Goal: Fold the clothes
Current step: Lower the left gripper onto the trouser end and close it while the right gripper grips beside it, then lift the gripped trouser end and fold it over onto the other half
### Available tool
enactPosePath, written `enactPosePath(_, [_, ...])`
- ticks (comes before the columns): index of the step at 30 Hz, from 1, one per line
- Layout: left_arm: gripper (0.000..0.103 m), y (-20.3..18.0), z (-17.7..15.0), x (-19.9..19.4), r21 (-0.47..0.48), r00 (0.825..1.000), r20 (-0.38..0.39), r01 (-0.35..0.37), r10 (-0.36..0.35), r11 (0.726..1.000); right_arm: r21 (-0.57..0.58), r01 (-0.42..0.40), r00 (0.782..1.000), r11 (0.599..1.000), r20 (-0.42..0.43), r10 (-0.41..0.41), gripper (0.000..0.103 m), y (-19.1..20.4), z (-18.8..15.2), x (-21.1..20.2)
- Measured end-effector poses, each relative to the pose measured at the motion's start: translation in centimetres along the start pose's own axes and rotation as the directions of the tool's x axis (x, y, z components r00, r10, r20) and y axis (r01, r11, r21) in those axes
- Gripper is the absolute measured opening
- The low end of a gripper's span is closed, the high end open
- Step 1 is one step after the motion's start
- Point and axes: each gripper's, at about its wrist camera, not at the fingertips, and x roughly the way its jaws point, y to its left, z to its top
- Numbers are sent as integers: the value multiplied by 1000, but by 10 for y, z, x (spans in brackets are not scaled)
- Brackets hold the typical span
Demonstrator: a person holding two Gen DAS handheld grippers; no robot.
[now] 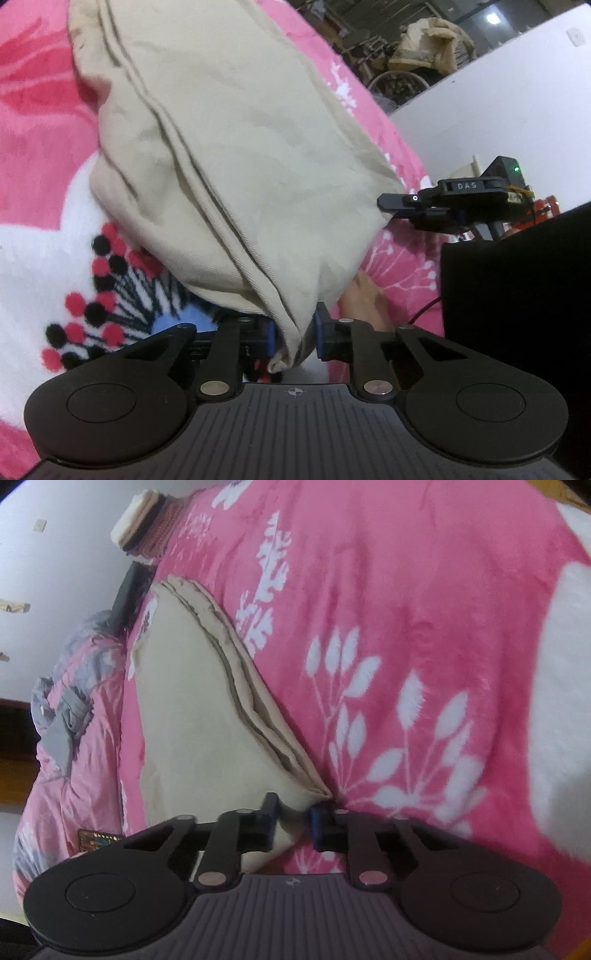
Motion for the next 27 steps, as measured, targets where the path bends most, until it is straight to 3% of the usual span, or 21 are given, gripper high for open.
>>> enactPosePath(5, [15, 2, 3, -19, -18, 996, 52, 79, -78, 997, -32, -65, 996, 997, 53, 67, 8, 16, -3, -23])
enactPosePath(11, [15, -2, 9, -53, 3, 976, 163, 146, -145, 989, -119, -162, 980, 980, 101, 174, 7, 54, 8, -49])
enactPosePath(18, [15, -2, 25, -88, 5, 934, 320, 163, -156, 987, -255, -216, 960, 943, 121, 253, 7, 107, 37, -55])
enactPosePath(27, [15, 25, 69, -109, -53, 866, 487, 159, -114, 986, -372, -261, 944, 891, 93, 316, 7, 169, 100, -25])
